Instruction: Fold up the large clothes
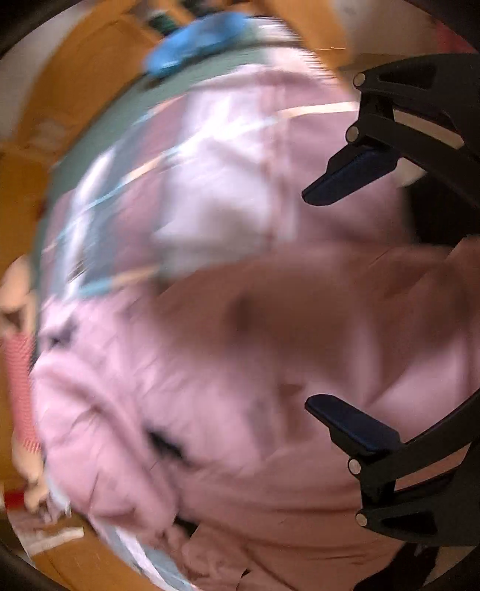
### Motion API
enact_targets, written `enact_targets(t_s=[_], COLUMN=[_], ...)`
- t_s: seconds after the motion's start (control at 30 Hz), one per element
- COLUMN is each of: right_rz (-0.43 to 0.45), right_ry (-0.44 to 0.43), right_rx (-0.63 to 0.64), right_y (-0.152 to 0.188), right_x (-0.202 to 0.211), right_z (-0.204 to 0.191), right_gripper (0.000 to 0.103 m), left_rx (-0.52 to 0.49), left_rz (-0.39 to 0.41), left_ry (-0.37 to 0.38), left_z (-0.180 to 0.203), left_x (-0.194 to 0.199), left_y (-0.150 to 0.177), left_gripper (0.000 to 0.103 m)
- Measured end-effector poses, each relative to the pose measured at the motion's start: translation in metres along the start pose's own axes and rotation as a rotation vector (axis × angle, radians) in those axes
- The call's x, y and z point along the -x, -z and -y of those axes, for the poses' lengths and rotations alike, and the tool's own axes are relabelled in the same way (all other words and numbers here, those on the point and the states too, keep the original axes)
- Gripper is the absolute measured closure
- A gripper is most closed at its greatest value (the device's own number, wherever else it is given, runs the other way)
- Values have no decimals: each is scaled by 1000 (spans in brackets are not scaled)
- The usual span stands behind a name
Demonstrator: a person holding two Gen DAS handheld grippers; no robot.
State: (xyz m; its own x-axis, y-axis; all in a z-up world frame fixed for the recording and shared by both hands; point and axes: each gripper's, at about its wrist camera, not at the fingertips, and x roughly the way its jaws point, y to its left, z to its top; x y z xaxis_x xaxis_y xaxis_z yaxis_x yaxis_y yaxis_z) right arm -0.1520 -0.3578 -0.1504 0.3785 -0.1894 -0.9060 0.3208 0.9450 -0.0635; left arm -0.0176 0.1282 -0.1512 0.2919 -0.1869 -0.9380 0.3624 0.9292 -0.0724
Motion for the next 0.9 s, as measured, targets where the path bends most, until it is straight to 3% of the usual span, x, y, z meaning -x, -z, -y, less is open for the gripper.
enact_targets(t_s=[0.17,0.27,0.33,0.37,0.4,0.47,0.53,0.63,0.77,0.9], right_rz=[-201,-256,-389,-413,-389,-337,-306,-195,-5,190], right_ry=[-245,-293,-422,-467,-483,-558,-649,-783,-1006,-1133], right_rx=[-245,-233,-213,-192,-145,-141,-169,-160,-190,-253], right_y=[27,29,36,38,39,37,35,22,-15,-82], right_x=[-26,-36,-52,-54,-48,-35,-24,3,29,43], right_z=[44,42,29,23,13,8,10,5,1,-3], right_gripper=[1,1,2,18,28,71,81,85,86,87], left_rx=[88,95,98,103,105,105,131,165,224,296], left_rz=[-121,-147,-158,-172,-174,-158,-142,-100,24,163], left_ry=[172,184,212,253,271,324,391,512,746,882], left_z=[-12,-11,-8,-6,-4,-3,-5,-6,-13,-18], left_x=[-15,-20,-24,-26,-29,-23,-17,-9,11,31], left_y=[36,49,49,50,49,48,47,42,18,-46], left_gripper=[2,2,3,8,26,51,71,80,81,81])
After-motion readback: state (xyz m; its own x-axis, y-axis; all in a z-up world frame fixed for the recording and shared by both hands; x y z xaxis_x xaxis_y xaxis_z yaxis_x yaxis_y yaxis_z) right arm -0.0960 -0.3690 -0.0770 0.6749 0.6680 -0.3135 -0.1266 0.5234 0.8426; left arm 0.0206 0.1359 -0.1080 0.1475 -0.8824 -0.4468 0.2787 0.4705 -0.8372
